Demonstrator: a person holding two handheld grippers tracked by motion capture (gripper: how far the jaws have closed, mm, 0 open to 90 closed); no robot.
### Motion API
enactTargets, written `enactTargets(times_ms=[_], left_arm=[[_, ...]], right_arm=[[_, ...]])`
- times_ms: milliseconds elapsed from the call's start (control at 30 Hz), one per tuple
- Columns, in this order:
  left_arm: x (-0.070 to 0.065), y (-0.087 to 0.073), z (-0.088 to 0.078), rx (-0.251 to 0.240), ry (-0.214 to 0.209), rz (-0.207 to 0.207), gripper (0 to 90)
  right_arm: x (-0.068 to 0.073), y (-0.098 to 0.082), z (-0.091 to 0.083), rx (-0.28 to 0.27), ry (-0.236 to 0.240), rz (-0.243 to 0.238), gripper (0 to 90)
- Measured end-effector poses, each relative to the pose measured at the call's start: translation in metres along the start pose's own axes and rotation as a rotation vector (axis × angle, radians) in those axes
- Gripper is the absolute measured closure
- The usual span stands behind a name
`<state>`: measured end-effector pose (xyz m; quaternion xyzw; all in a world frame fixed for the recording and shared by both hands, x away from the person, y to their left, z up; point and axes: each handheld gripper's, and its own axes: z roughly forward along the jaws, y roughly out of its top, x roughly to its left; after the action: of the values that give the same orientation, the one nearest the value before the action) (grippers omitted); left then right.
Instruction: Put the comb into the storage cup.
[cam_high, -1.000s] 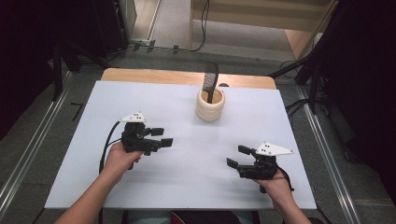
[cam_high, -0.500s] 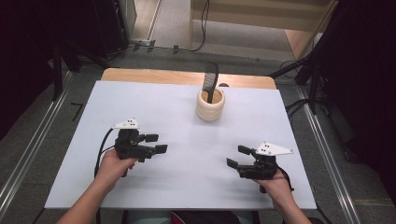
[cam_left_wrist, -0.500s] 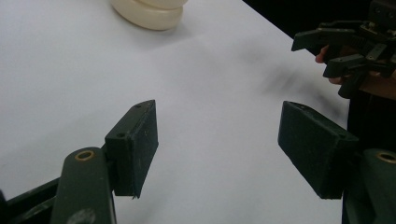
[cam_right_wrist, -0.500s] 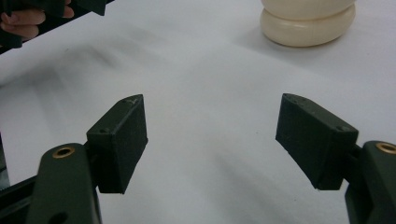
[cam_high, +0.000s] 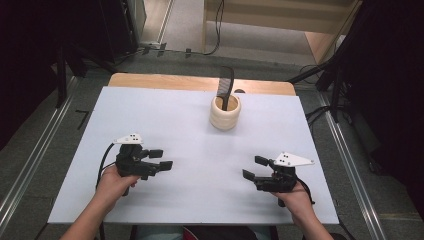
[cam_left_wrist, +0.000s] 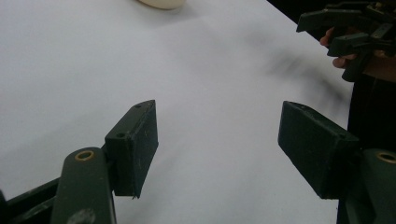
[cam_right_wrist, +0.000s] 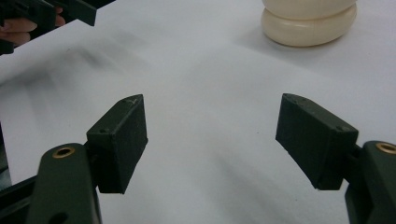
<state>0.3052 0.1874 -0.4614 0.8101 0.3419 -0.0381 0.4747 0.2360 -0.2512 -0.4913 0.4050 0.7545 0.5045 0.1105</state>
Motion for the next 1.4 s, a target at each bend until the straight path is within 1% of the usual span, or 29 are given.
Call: enactTargets(times_ms=[100,267,333,500,633,767,1033,1400], left_arm=[[-0.001,-0.002,-0.003,0.006,0.006,0.007,29.5],[0.0,-0.007,-0.008,0.017,0.015,0.002,29.5],[0.0,-0.009,-0.011,0.009,0.02,0.002,29.5],[-0.001,-0.011,-0.015,0.009,0.031,0.004,29.5],[-0.001,-0.013,-0.019,0.003,0.036,-0.002,29.5],[-0.001,-0.015,-0.022,0.005,0.047,0.003,29.5],[0.0,-0.019,-0.029,0.002,0.068,0.0,29.5],[0.002,-0.022,-0.031,0.007,0.077,-0.001,29.5]], right_arm=[[0.0,0.0,0.0,0.003,0.001,0.0,22.9],[0.0,0.0,-0.001,0.003,-0.003,0.005,23.0],[0.0,0.0,-0.001,0.001,-0.005,0.004,23.0],[0.0,0.0,-0.001,0.004,-0.005,0.004,23.0],[-0.001,0.0,-0.001,0.005,-0.004,0.004,23.0],[-0.001,0.0,0.0,0.008,-0.006,0.003,23.0],[-0.001,-0.001,0.0,0.012,-0.006,-0.001,23.0],[-0.001,-0.001,0.001,0.015,-0.001,0.0,23.0]])
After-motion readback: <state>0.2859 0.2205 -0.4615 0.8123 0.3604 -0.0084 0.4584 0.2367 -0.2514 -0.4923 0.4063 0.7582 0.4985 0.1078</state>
